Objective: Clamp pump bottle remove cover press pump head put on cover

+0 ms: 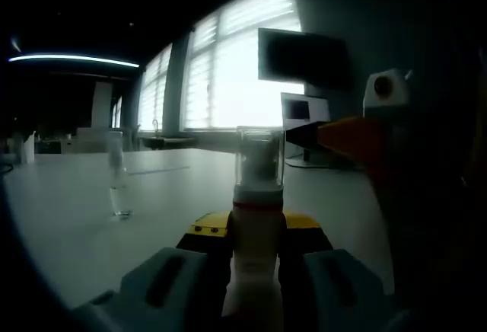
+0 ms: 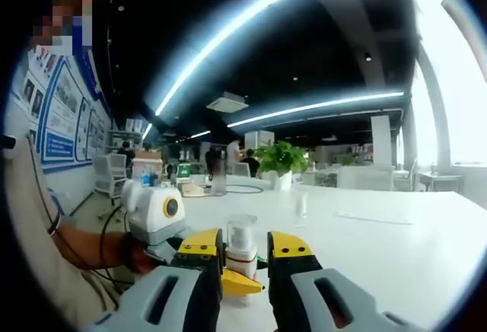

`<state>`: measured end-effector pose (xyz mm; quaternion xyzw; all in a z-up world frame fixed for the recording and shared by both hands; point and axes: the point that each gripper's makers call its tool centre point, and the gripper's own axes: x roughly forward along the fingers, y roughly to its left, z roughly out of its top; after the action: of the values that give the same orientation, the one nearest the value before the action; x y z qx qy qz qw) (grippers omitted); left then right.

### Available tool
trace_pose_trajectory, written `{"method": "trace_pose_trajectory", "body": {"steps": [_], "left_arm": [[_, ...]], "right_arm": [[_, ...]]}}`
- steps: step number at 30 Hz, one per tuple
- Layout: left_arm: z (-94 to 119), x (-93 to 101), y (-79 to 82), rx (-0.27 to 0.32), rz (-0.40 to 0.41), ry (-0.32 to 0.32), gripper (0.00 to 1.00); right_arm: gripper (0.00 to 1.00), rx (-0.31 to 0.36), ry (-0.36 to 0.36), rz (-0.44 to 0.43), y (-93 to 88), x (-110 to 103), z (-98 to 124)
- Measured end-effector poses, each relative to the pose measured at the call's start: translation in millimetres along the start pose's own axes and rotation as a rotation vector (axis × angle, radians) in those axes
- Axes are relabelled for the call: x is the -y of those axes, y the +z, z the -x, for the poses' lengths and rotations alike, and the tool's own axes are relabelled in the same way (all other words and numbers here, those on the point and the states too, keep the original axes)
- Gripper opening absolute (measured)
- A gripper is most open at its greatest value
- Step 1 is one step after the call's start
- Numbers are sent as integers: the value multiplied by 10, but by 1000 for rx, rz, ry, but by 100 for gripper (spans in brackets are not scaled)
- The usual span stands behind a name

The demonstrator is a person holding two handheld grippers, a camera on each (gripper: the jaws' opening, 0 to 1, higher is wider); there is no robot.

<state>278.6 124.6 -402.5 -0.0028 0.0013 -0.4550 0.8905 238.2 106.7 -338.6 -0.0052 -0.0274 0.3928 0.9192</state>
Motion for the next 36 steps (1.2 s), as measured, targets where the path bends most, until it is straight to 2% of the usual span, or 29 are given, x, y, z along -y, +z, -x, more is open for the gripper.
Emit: {"method": "trace_pose_trajectory", "body": {"steps": [2,4,6,10,13,21,25,28,33,36], "left_arm": [[0,0,0,0,-1,1,14],[1,-1,0,1,-3,2,14],[2,2,0,1,-3,2,14],[3,0,-1,1,-3,2,14],[5,-6,-1,1,-1,3,14],[10,-9,-3,1,-1,4,14],[11,-8,-3,1,-2,4,14],[12,-8,-2,1,-3,3,14],[13,-7,-1,2,-3,4,14],[14,-9,0,2,-4,4,14]], "right_arm": [[21,-3,0,9,2,-45,-122],[21,2,-1,17,21,-47,-105],[21,-2,-10,28,19,-74,-204],[21,-16,-20,35,-14,-54,-201],[22,-26,-32,35,-36,-90,-318],[23,-38,-56,19,-64,-75,-437],[23,-25,-39,7,-70,-114,-485],[23,-38,-49,7,-102,-124,-510],[16,-44,-63,8,-114,-80,-510],[16,-41,-61,17,-105,-91,-519]]}}
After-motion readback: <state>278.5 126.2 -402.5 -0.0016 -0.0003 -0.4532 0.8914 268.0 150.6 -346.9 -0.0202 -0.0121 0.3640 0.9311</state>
